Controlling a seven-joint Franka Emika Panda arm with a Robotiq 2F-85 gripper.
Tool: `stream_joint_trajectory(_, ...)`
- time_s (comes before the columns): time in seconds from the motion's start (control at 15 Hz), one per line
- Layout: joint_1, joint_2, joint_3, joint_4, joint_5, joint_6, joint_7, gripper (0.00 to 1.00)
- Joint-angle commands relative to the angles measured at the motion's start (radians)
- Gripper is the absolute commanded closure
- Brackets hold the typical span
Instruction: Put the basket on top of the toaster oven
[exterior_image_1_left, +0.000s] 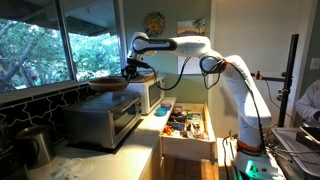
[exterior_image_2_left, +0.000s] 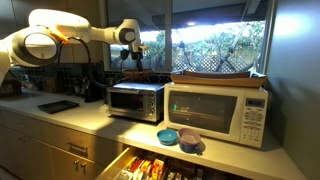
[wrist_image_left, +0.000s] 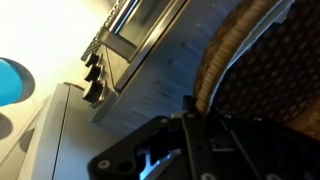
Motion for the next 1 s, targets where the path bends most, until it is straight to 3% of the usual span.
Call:
stream_joint_trajectory(0.0, 0.017, 0.098, 0.003, 0.164, -0.038, -0.143, 0.024, 0.98)
stream_joint_trajectory(0.93, 0.029, 0.227, -0.018, 0.328, -0.053, -0.209, 0.050, 0.98)
